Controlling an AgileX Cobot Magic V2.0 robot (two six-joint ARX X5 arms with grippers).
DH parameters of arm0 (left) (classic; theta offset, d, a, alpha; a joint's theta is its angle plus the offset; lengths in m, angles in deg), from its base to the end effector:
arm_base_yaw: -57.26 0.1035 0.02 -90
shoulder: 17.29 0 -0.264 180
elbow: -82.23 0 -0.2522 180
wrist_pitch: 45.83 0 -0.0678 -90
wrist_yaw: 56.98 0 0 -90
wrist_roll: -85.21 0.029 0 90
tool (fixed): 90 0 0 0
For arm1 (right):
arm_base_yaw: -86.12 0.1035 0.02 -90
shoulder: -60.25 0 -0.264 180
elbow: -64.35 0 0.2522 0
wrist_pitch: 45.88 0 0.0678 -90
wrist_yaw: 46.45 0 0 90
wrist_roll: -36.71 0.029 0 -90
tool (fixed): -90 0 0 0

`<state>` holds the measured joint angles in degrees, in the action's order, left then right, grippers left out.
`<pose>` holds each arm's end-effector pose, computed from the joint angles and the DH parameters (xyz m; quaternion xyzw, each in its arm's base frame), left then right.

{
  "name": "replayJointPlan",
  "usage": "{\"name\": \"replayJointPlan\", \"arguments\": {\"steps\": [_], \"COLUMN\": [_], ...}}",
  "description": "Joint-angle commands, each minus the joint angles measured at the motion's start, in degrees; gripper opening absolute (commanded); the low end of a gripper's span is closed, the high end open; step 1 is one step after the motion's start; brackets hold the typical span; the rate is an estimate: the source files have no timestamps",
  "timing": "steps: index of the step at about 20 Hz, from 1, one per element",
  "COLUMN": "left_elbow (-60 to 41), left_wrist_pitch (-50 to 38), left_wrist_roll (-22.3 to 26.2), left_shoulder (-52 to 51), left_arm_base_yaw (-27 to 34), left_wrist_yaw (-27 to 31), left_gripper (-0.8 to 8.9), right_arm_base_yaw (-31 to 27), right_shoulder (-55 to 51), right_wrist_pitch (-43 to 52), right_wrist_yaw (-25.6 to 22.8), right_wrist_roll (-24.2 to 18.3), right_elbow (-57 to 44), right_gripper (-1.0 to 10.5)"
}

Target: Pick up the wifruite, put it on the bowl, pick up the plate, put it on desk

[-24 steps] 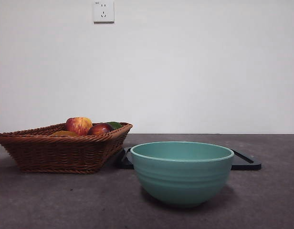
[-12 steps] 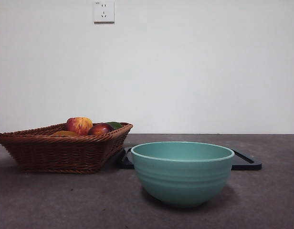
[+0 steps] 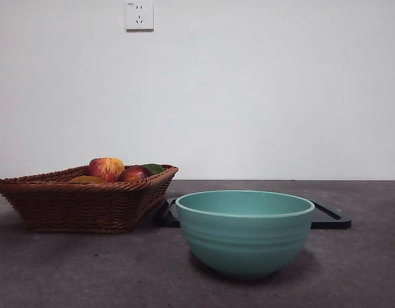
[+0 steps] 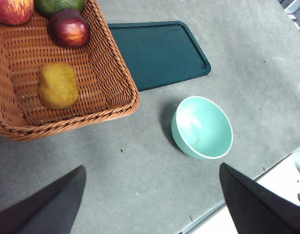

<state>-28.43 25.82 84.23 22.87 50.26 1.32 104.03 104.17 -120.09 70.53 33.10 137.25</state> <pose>0.1040 -0.0281 0.3343 -0.0850 0.3564 -0.3058 0.8788 0.1067 0.0483 0.3423 0.0035 0.3720 0.3643 0.8537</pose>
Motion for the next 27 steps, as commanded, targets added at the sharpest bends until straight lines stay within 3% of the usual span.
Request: {"name": "replayJointPlan", "arguments": {"steps": [1, 8, 13, 27], "left_elbow": [1.77, 8.92, 13.84, 14.25], "left_wrist_pitch": [-0.96, -3.23, -5.31, -20.81], "left_wrist_roll": [-0.74, -1.46, -1.6, -1.4], "left_shoulder": [0.96, 10.69, 22.4, 50.53], "left_arm_base_yaw": [-0.15, -2.67, -8.13, -12.92], "left_wrist_yaw": [0.24, 6.14, 14.6, 27.54], "left_gripper": [4.38, 4.37, 4.36, 4.36], "right_arm_base_yaw": [0.22, 0.22, 0.22, 0.22], "right_shoulder": [0.33, 0.33, 0.33, 0.33], "right_wrist_pitch": [0.31, 0.37, 0.37, 0.33], "right_wrist_yaw": [0.04, 0.04, 0.02, 0.0], "right_wrist_roll": [0.63, 0.63, 0.63, 0.66], "right_elbow": [1.2, 1.2, 1.2, 1.2], "right_gripper": [4.3, 4.3, 4.3, 4.3]}}
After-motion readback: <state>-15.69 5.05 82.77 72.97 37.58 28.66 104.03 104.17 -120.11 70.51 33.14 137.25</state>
